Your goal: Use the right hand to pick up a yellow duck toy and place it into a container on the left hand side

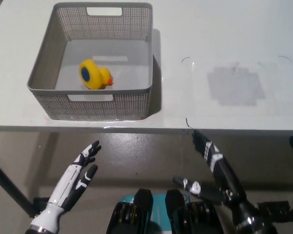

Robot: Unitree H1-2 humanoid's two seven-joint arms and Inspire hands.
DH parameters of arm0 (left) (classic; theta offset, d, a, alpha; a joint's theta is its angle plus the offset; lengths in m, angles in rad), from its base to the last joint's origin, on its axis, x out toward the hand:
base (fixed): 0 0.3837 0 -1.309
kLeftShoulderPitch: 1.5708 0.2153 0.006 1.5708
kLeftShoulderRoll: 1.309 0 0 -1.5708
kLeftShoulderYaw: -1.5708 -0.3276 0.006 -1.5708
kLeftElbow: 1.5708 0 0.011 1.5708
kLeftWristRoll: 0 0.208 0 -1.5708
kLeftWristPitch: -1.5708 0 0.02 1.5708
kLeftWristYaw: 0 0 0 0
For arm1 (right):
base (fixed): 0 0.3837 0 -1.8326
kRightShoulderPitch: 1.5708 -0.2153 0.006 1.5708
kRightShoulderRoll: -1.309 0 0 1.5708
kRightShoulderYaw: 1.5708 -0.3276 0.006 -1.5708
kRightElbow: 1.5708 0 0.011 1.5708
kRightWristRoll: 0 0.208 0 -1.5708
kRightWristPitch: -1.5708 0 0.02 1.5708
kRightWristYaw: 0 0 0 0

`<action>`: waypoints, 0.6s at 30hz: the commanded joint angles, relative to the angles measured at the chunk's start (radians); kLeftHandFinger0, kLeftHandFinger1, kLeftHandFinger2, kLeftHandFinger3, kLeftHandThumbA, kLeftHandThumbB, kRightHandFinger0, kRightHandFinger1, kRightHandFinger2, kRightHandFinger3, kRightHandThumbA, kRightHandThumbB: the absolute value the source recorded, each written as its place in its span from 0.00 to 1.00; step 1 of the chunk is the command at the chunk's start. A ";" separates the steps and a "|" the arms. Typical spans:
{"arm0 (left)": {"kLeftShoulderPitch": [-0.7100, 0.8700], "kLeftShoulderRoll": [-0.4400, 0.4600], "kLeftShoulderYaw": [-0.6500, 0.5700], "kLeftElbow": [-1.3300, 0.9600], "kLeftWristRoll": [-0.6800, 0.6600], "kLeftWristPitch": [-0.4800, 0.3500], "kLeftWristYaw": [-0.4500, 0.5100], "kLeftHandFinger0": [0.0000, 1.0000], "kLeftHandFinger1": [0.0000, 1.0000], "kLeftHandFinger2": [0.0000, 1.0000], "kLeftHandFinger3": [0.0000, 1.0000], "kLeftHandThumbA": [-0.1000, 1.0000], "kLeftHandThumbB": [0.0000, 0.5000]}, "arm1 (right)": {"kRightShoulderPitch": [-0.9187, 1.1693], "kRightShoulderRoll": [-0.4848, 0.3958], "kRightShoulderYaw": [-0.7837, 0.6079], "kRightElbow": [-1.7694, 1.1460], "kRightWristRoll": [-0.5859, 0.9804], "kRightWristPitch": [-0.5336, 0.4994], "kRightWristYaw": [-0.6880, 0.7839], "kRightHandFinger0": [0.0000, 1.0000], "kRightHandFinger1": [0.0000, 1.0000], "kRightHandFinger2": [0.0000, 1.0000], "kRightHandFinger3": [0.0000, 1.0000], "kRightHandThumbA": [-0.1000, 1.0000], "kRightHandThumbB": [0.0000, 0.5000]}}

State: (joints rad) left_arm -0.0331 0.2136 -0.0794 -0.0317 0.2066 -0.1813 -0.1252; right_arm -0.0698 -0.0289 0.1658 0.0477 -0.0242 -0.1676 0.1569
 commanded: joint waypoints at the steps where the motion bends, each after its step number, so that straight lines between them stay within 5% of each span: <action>1: -0.023 0.003 0.016 -0.010 -0.036 -0.050 0.010 1.00 1.00 1.00 1.00 1.00 0.43 | 0.012 0.004 -0.005 0.007 0.106 -0.091 0.054 1.00 1.00 1.00 1.00 1.00 0.38; 18: -0.037 0.012 0.028 -0.008 -0.043 -0.045 0.005 1.00 1.00 1.00 1.00 1.00 0.39 | 0.071 -0.049 -0.063 -0.009 0.155 -0.076 0.060 1.00 1.00 1.00 1.00 1.00 0.38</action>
State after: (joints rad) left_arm -0.0527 0.2139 -0.0607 -0.0296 0.1775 -0.1921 -0.1255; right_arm 0.0099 -0.0693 0.1124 0.0628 0.1000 -0.2137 0.1951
